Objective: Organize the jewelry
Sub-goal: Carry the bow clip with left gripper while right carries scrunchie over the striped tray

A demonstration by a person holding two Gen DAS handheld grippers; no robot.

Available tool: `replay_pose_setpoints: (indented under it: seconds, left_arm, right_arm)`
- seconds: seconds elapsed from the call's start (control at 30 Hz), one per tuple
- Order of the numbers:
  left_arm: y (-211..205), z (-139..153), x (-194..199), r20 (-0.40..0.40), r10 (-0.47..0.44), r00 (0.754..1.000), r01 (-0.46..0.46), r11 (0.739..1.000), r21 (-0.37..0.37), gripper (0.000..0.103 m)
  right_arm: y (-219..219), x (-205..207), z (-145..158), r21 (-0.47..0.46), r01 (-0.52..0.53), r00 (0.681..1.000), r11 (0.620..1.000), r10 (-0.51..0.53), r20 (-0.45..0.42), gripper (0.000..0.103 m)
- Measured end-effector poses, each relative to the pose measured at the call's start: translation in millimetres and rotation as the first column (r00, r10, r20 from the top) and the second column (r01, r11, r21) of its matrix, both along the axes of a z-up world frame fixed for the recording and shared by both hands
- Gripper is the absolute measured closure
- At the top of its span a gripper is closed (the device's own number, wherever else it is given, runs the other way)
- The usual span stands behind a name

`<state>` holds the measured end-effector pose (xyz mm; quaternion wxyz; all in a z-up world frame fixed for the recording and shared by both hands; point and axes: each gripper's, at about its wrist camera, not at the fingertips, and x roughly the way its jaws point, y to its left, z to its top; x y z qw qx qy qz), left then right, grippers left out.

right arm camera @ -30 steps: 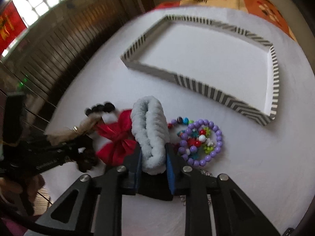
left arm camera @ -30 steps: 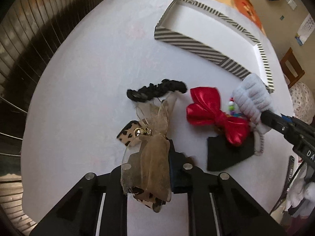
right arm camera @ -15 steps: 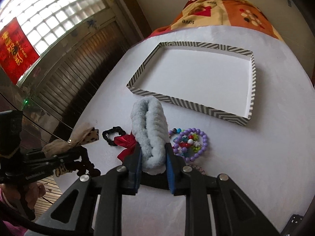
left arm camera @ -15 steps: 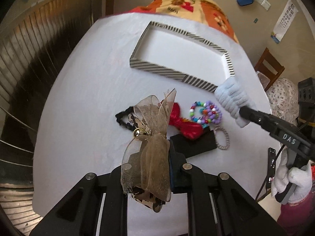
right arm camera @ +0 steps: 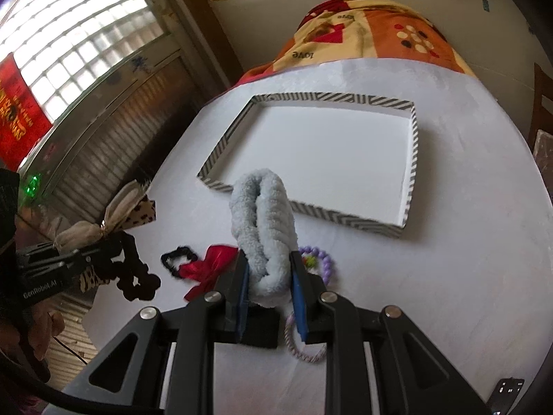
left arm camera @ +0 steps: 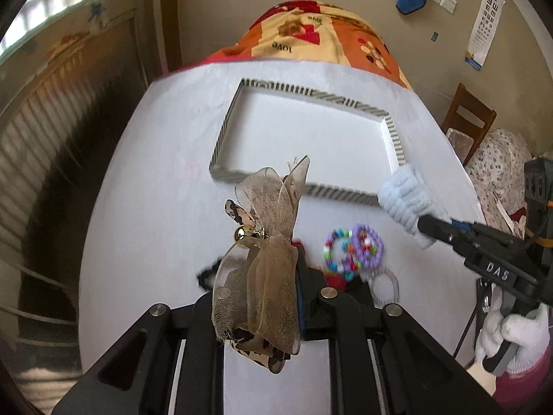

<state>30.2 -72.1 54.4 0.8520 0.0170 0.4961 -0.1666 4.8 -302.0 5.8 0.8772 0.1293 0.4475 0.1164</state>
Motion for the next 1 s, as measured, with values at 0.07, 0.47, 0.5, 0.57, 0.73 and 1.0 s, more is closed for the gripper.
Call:
replay_pose_setpoints:
  seconds: [0.07,0.47,0.5,0.57,0.73,1.0]
  left_arm:
    - [-4.5,1.6,12.4,0.019,-0.005,1.0,0.004,1.0,0.013,0.103]
    - [-32.4,-22.8,105.0,0.032,-0.031,0.999,0.03,0.998,0.054,0.103]
    - [-34.2,-26.8,113.8,0.03,-0.033,0.999,0.031,0.998,0.057,0.103]
    - [-37.0,-35.0,130.2,0.027,-0.03,0.999,0.028,0.997,0.065,0.103]
    - [-44.7,-55.0,165.0,0.011,-0.029,1.0,0.028,0.996,0.08,0.103]
    - [-50.1,-101.4,196.6,-0.087,-0.015,0.996,0.024,0.994,0.105,0.103]
  right_arm:
    - [-4.3,9.3,-3.4,0.0,0.021,1.0,1.0,-0.021,-0.003,0.081]
    - [-21.2,80.7,-30.0,-0.005,0.108,0.993,0.994,-0.108,-0.05,0.081]
    - [-23.2,88.4,-34.3,-0.007,0.116,0.992,0.993,-0.117,-0.056,0.081]
    - [-25.2,97.2,-40.6,-0.008,0.125,0.99,0.992,-0.125,-0.062,0.081]
    - [-32.6,120.8,-60.1,-0.007,0.135,0.988,0.991,-0.135,-0.078,0.081]
    - [-43.7,136.2,-89.8,-0.006,0.145,0.982,0.989,-0.145,-0.123,0.081]
